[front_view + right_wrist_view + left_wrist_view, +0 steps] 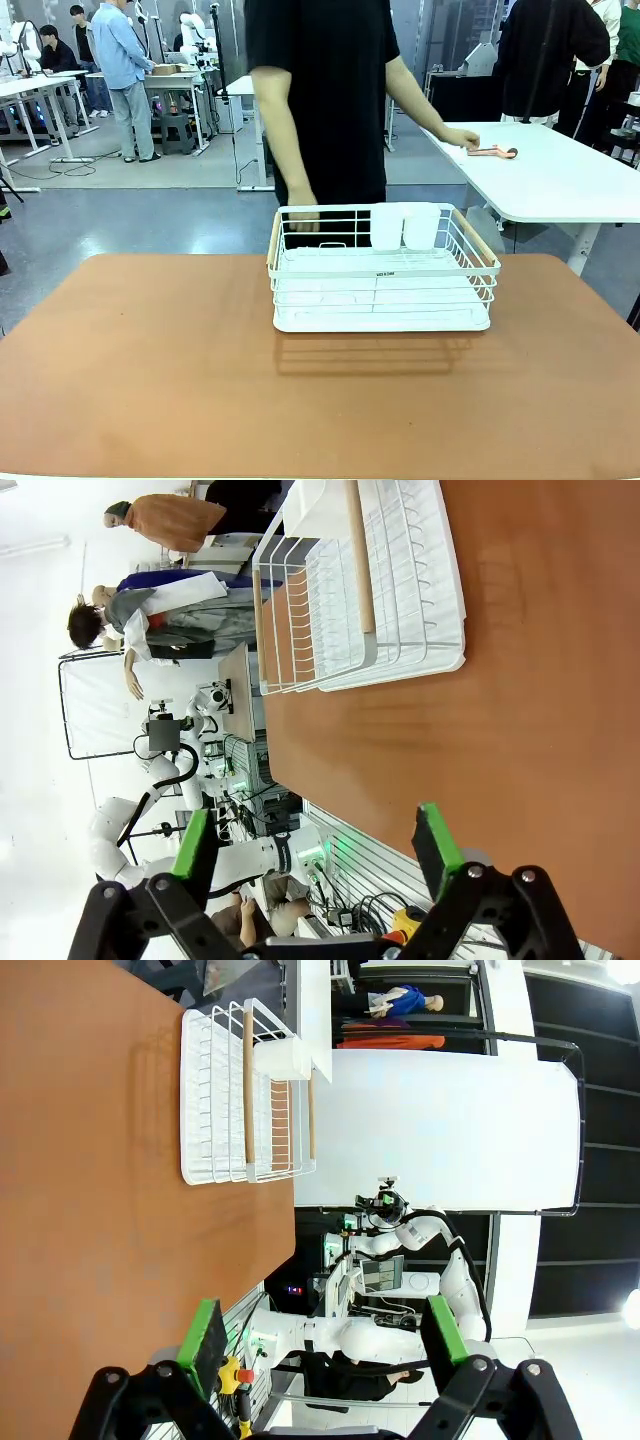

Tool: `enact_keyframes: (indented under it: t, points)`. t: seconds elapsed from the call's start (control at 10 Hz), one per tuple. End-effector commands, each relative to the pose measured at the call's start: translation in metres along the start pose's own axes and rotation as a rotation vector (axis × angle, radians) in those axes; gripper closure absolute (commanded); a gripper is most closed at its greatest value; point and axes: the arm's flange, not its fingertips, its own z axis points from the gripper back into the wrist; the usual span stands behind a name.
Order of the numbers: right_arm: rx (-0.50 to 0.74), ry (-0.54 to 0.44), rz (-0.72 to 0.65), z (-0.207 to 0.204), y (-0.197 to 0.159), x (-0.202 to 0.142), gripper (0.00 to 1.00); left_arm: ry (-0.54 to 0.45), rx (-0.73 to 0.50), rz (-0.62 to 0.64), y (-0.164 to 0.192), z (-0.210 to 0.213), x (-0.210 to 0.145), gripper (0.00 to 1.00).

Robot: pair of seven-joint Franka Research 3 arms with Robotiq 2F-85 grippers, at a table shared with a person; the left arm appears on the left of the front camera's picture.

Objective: Clean the table.
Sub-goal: Pick up the Lint Roller when the human hands it over.

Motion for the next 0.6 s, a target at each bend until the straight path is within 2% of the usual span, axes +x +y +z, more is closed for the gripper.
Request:
enact_keyframes:
  t: [0.0, 0.5]
  points:
    - [0.013, -0.001, 0.019, 0.0003, 0.0049, -0.0009, 0.0, -0.001, -0.021, -0.008, -0.0018, 0.0027, -0.0011, 0.0]
    - [0.013, -0.001, 0.019, 0.0003, 0.0049, -0.0009, 0.0, -0.001, -0.021, -0.008, -0.0018, 0.0027, -0.0011, 0.0]
